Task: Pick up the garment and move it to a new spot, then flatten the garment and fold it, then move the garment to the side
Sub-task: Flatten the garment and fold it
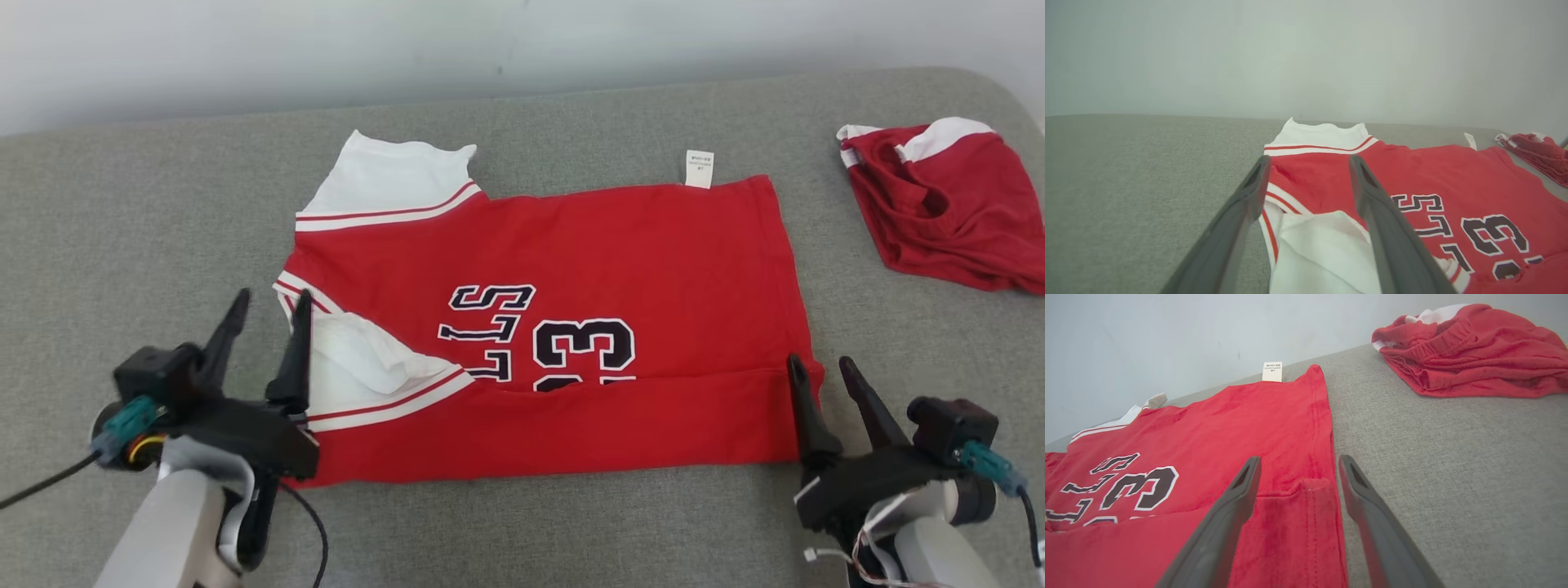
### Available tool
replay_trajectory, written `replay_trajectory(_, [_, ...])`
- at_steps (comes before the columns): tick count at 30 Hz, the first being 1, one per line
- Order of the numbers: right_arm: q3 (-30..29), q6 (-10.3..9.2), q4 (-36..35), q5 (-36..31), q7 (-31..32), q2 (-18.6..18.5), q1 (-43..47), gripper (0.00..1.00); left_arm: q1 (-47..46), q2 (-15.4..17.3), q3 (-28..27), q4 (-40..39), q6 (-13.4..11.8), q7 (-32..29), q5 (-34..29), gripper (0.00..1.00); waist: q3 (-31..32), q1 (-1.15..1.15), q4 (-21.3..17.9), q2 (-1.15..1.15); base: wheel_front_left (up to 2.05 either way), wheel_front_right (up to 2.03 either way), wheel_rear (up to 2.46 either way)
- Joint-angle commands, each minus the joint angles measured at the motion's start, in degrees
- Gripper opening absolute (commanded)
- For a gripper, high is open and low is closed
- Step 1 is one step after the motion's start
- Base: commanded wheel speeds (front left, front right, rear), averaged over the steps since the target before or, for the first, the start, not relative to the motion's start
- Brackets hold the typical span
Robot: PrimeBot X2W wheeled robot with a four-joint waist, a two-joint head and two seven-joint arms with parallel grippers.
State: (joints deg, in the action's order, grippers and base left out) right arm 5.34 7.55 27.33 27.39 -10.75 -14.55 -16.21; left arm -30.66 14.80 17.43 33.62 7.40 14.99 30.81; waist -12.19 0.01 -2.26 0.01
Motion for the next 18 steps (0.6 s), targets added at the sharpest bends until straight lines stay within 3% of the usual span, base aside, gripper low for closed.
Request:
replay_trajectory(1, [0.12, -0.16, -0.55, -1.15, -1.04, -0.02, 1.78, 1.00, 3.49, -0.44, -2.64, -2.79, -0.88, 0.18, -0.45, 1.00, 0.45, -0.01, 0.15, -0.01, 0.00, 0.00, 0.00])
replay_trajectory(9, [-1.89, -0.16, -3.66, -3.62, -2.00, 1.18, 8.95, 1.00, 17.77, -3.70, -6.72, -12.17, -3.23, 0.21, -4.40, 1.00, 1.21, -0.01, 0.58, -0.01, 0.00, 0.00, 0.00])
replay_trajectory(18, [-3.80, -0.16, -4.42, -5.73, 0.17, 2.34, 10.43, 1.00, 21.89, -5.03, -8.33, -10.01, -3.18, 0.22, -6.14, 1.00, 1.17, -0.01, 0.90, -0.01, 0.00, 0.00, 0.00])
